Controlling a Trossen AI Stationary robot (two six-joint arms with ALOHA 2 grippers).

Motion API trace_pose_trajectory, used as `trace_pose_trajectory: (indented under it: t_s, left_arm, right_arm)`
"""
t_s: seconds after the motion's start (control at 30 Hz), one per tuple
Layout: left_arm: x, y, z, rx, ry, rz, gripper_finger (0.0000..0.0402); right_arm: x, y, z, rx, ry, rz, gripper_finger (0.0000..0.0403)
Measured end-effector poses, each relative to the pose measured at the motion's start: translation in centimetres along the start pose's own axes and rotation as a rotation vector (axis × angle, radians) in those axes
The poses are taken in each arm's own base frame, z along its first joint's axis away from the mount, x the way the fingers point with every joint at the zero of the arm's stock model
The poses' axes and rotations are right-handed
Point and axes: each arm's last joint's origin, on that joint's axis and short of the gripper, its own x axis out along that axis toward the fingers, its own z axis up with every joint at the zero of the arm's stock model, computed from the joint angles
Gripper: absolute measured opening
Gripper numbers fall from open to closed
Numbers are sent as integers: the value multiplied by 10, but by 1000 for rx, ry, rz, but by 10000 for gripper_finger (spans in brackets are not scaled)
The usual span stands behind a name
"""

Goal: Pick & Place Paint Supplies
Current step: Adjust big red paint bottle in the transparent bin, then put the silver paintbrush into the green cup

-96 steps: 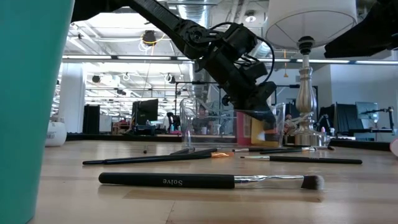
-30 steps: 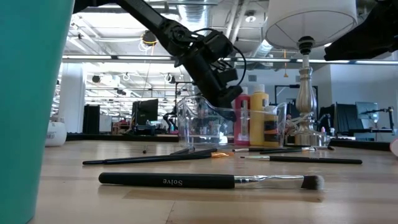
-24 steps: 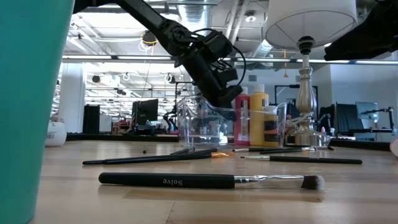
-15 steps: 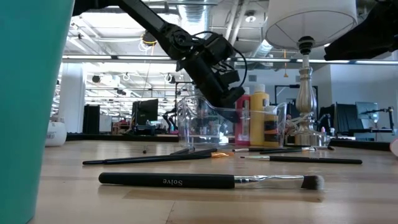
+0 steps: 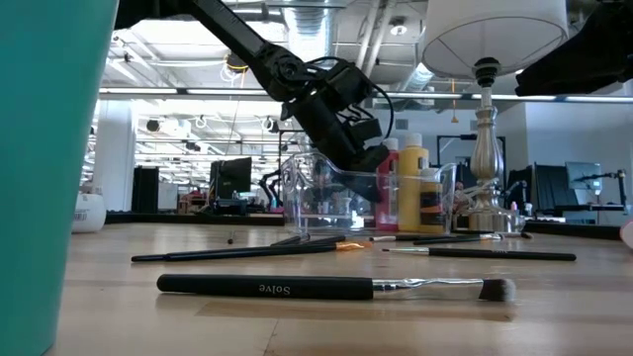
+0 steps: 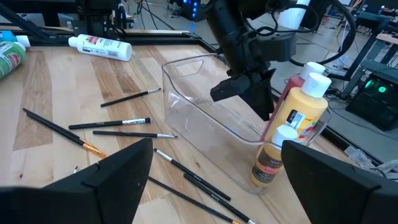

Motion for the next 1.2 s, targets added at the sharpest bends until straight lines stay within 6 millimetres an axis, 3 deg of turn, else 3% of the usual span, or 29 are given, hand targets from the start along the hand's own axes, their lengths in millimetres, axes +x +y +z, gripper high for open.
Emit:
trace_pose_trajectory:
  t_s: [0.33, 0.53, 0.73, 0.9, 1.2]
  left_arm:
    - [0, 0, 3, 13, -26, -2, 1]
    - [-3, -9, 3, 35, -21, 3, 1]
    - [-19, -12, 6, 58, 22, 41, 1]
    - [-55, -9, 21, 67, 23, 61, 1]
    - [-163, -19, 48, 93, -91, -81, 1]
  right_arm:
    - [0, 0, 0, 0, 0, 0, 349]
    - [0, 0, 0, 0, 0, 0, 346]
    - [0, 0, 0, 0, 0, 0, 347]
    - [0, 0, 0, 4, 0, -1, 347]
    - [0, 2, 2, 28, -5, 4, 348]
